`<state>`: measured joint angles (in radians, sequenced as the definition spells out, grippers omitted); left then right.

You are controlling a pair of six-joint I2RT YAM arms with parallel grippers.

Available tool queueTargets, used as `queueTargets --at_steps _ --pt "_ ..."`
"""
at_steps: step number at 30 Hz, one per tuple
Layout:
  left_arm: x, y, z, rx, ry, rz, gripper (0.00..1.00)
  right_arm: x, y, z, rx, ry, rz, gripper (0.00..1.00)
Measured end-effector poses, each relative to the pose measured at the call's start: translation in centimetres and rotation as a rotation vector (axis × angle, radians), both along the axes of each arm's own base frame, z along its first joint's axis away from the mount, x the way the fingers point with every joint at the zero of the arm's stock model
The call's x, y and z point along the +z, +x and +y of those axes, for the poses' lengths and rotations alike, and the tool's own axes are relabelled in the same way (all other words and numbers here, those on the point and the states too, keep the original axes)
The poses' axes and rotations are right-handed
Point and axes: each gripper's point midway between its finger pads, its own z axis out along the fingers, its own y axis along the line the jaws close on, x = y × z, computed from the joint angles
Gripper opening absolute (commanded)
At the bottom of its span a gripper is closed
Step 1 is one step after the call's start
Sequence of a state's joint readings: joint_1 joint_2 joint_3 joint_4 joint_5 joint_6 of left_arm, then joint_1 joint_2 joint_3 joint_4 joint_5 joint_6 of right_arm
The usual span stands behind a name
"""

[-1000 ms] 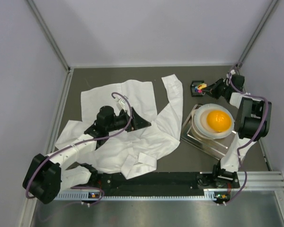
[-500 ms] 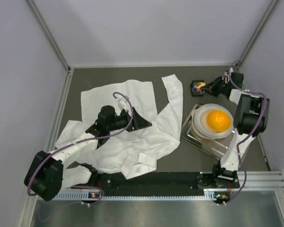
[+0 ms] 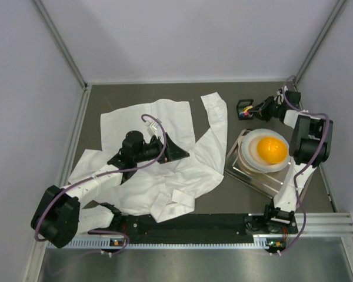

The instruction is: Remove the brooch from the garment

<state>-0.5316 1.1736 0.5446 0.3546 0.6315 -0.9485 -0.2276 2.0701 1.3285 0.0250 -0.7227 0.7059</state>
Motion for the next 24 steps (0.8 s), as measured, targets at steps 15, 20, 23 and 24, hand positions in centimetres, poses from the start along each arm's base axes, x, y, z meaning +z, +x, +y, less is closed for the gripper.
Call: queueTargets --at_steps 15,20,23,24 --pt "0.1 -0.1 0.0 -0.007 -0.004 -0.002 0.84 -0.9 0.4 0.3 0.009 0.0 0.017 0.05" --pt "0.1 -0.1 0.0 -0.007 -0.004 -0.002 0.84 -1.8 0.4 0.4 0.009 0.004 0.039 0.11" --pt "0.1 -0.1 0.0 -0.008 -0.004 -0.002 0.84 -2.0 0.4 0.3 0.005 0.003 0.044 0.2" --pt "0.1 -0.1 -0.1 -0.008 -0.004 -0.003 0.84 -2.0 0.4 0.3 0.004 0.0 0.044 0.23"
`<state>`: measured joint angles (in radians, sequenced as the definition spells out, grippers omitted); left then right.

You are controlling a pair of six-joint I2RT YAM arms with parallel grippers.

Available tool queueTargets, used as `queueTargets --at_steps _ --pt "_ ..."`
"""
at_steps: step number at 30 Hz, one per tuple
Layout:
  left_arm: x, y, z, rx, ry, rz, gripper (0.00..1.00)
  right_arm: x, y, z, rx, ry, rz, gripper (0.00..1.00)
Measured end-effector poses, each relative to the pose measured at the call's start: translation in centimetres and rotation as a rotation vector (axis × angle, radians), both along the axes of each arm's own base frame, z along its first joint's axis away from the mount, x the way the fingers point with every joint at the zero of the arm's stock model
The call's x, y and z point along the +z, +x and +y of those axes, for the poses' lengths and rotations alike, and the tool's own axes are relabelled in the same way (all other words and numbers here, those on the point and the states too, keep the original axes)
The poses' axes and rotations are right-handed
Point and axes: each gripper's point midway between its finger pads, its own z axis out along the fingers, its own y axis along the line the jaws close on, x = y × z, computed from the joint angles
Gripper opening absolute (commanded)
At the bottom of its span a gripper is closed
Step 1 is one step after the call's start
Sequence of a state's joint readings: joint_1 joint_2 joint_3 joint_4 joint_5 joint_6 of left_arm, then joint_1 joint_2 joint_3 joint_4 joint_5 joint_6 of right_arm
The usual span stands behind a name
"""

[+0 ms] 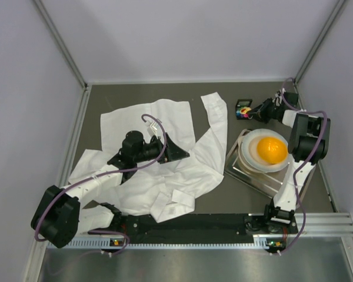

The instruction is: Remove the brooch from the garment

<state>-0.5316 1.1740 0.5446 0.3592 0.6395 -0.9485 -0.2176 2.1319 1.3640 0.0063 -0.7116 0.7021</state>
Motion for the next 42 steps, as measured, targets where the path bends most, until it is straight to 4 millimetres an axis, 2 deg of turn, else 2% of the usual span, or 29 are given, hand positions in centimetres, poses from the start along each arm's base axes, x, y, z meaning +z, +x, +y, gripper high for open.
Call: queueTargets --at_steps 5,8,9,12,15,17,20,24,27,30,34,38,39,42 --pt "0.0 0.0 0.0 0.0 0.0 0.0 0.84 -0.3 -0.1 -0.2 -0.007 -0.011 0.011 0.39" --pt "0.0 0.0 0.0 0.0 0.0 0.0 0.84 -0.7 -0.3 -0.3 -0.011 -0.024 0.028 0.56" --pt "0.0 0.0 0.0 0.0 0.0 0.001 0.84 -0.5 -0.3 -0.4 -0.011 -0.028 0.025 0.61" --pt "0.0 0.0 0.0 0.0 0.0 0.001 0.84 0.4 -0.1 -0.5 -0.011 -0.066 0.013 0.7" --pt "0.0 0.0 0.0 0.0 0.001 0.002 0.85 0.8 -0.4 -1.2 -0.027 -0.127 0.022 0.77" --pt "-0.1 -0.1 0.1 0.0 0.006 0.007 0.9 1.0 -0.8 -1.6 -0.036 -0.168 0.04 0.79" --pt "0.3 -0.3 0.2 -0.001 0.008 0.002 0.91 1.6 -1.2 -2.2 -0.043 -0.235 0.061 0.82" --pt "1.0 -0.7 0.6 0.002 0.009 -0.012 0.92 2.9 -1.9 -2.8 -0.051 -0.362 0.07 0.84" --pt "1.5 -1.1 1.0 0.013 0.022 -0.024 0.93 4.9 -3.5 -2.5 -0.049 -0.508 0.079 0.87" --pt "2.5 -1.5 1.7 0.035 0.036 -0.05 0.93 8.1 -5.9 -1.1 -0.043 -0.678 0.029 0.88" --pt "4.8 -2.0 2.8 0.077 0.04 -0.112 0.93 13.0 -11.6 4.2 0.044 -0.788 -0.106 0.9" --pt "6.9 -3.1 4.5 0.141 0.036 -0.162 0.94 15.9 -18.2 8.6 0.149 -0.786 -0.246 0.94" --pt "7.1 -3.3 5.0 0.16 0.038 -0.167 0.94 16.5 -19.8 9.3 0.17 -0.774 -0.278 0.99" --pt "7.8 -4.2 6.5 0.218 0.038 -0.178 0.96 18.3 -24.0 10.8 0.226 -0.697 -0.369 0.99"
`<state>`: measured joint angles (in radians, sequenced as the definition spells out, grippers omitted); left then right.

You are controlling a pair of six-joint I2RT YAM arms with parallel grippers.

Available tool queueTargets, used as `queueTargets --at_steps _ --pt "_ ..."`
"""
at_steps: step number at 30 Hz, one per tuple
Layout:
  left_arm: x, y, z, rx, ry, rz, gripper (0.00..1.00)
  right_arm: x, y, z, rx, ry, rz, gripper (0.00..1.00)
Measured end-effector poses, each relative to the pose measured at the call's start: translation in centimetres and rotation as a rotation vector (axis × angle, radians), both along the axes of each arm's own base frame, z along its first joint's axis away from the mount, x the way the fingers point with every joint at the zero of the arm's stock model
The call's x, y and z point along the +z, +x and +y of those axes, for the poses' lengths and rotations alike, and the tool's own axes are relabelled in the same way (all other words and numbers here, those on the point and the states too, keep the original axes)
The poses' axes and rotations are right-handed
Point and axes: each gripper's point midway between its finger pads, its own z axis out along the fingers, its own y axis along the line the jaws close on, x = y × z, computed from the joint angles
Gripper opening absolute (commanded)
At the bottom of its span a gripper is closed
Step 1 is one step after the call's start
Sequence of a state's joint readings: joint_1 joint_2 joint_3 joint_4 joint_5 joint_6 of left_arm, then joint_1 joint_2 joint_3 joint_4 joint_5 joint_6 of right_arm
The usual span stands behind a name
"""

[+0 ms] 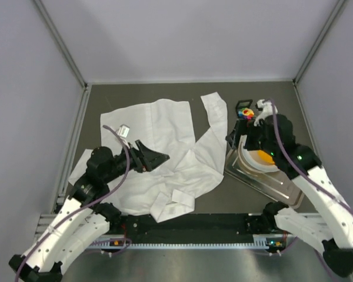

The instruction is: Remove the brooch from the garment

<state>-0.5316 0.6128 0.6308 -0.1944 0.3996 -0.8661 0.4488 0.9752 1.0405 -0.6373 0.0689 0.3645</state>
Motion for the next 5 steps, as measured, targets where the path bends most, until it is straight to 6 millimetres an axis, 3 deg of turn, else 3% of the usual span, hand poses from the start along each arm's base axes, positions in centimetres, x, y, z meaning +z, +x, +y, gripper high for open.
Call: queueTargets --at_steps 5 --pt "2.6 -1.8 2.7 0.098 -0.036 -0.048 0.98 4.8 -6.1 0.4 0.109 0.196 -0.133 0.99"
